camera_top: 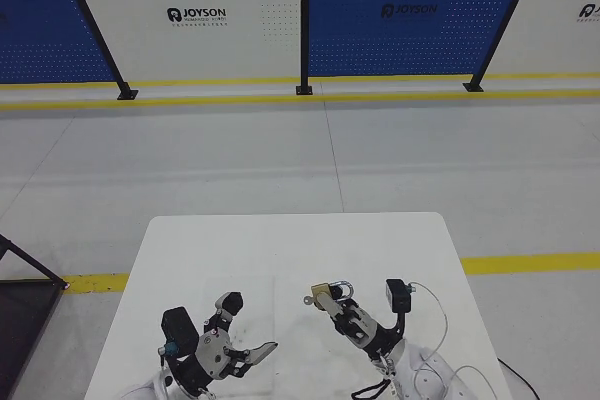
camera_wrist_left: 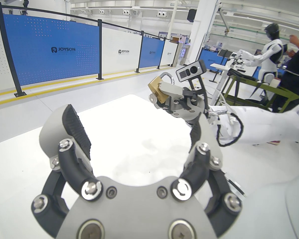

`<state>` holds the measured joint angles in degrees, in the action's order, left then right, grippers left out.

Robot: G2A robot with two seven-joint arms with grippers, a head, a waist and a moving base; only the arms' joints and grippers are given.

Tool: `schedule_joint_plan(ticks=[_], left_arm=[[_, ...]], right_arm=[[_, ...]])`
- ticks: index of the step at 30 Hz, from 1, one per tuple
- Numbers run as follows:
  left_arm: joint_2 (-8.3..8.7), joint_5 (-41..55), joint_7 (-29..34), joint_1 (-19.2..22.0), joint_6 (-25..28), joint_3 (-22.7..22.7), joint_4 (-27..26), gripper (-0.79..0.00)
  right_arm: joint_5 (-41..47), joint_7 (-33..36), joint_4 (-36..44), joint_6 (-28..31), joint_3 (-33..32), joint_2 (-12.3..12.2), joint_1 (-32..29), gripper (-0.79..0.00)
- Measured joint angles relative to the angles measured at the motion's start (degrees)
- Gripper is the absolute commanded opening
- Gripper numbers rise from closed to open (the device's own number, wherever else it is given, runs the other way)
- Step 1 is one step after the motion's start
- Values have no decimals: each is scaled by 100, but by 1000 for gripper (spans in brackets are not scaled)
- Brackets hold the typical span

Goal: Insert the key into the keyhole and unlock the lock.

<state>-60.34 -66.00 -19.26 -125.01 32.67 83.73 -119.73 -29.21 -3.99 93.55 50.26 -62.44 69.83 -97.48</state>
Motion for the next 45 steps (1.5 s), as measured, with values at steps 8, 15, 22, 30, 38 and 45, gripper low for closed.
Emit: schedule_joint_plan(ticks=[8,15,22,30,38,45], left_arm=[[-1,-13,-10,4,-17,-12,1,0],[-6,40,84,69,-71,-40,25,0],[12,260,268,74,-7,105,85,0],[38,420,277,-102,28,464,130,0],[59,701,92,-366,211,945,191,0],[59,884,-20,-463,337,1153,299,0]], right_arm=[[-33,29,15,-112,-7,-1,-3,-785],[-15,79,43,-226,20,2,16,-785],[20,409,34,-454,82,-10,100,-785],[-54,941,42,-949,270,-7,251,-785],[10,1451,-74,-1389,636,46,571,-785],[-17,1714,-320,-1857,1029,141,948,-785]])
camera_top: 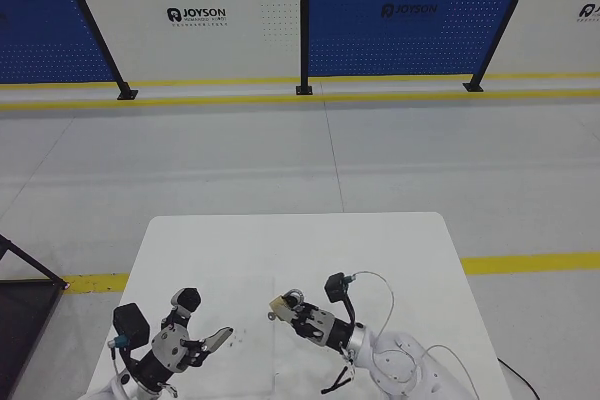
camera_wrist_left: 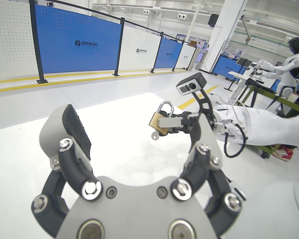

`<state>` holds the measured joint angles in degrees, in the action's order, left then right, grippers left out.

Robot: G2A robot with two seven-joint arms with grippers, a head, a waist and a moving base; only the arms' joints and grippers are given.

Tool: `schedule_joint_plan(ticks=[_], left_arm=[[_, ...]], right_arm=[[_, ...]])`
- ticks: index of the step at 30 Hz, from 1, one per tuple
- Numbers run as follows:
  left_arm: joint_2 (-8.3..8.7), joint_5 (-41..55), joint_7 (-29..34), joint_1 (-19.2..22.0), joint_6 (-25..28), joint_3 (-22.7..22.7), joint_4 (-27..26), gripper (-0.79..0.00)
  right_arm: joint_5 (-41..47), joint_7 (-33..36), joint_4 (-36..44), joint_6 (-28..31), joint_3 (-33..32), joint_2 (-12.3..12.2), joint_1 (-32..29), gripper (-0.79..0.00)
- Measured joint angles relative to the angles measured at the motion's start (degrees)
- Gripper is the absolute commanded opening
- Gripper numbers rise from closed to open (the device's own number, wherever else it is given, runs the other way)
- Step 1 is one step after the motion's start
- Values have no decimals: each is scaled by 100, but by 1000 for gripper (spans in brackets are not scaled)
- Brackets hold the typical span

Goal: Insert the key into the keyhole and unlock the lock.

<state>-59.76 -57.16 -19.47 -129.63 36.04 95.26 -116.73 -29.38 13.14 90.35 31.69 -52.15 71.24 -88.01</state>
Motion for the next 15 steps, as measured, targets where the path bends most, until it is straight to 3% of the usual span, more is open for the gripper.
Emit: schedule_joint_plan(ticks=[11,13,15], left_arm=[[0,-2,2,1,-1,-2,-1,0],[0,-2,2,1,-1,-2,-1,0],[0,-2,2,1,-1,-2,-1,0]], right_arm=[[-99,149,-286,-583,333,99,322,-782],[-117,185,-302,-670,359,105,343,-650],[-158,212,-305,-739,378,107,352,-597]])
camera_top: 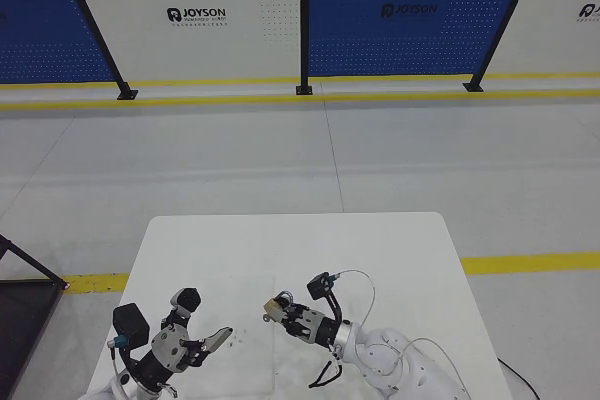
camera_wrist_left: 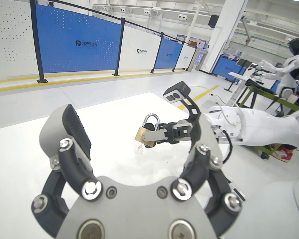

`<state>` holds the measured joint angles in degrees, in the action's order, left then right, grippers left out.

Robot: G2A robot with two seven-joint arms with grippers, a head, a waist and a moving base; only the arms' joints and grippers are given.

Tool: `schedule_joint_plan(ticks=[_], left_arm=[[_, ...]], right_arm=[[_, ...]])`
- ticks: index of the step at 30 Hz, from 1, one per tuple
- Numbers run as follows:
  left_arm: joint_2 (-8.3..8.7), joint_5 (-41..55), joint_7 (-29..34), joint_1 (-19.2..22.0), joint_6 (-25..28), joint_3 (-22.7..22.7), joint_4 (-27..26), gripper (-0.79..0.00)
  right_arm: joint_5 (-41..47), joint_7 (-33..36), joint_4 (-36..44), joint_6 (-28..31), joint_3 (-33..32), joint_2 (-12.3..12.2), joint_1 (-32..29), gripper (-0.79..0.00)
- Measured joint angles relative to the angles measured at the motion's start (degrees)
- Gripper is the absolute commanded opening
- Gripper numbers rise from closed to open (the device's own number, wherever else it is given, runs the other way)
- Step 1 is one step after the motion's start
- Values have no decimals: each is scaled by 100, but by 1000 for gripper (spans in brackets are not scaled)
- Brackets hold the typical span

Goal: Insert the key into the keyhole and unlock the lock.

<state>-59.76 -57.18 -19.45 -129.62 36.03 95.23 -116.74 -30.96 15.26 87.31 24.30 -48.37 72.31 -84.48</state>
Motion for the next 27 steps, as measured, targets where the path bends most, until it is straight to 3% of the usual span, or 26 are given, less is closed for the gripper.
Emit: schedule_joint_plan(ticks=[6,20,27], left_arm=[[0,0,0,0,0,0,0,0],[0,0,0,0,0,0,0,0],[0,0,0,0,0,0,0,0]], right_arm=[[-90,79,13,-143,23,-6,-4,-477],[-214,151,129,-250,-71,-61,-103,-397],[-266,43,301,-87,-243,-131,-291,-111]])
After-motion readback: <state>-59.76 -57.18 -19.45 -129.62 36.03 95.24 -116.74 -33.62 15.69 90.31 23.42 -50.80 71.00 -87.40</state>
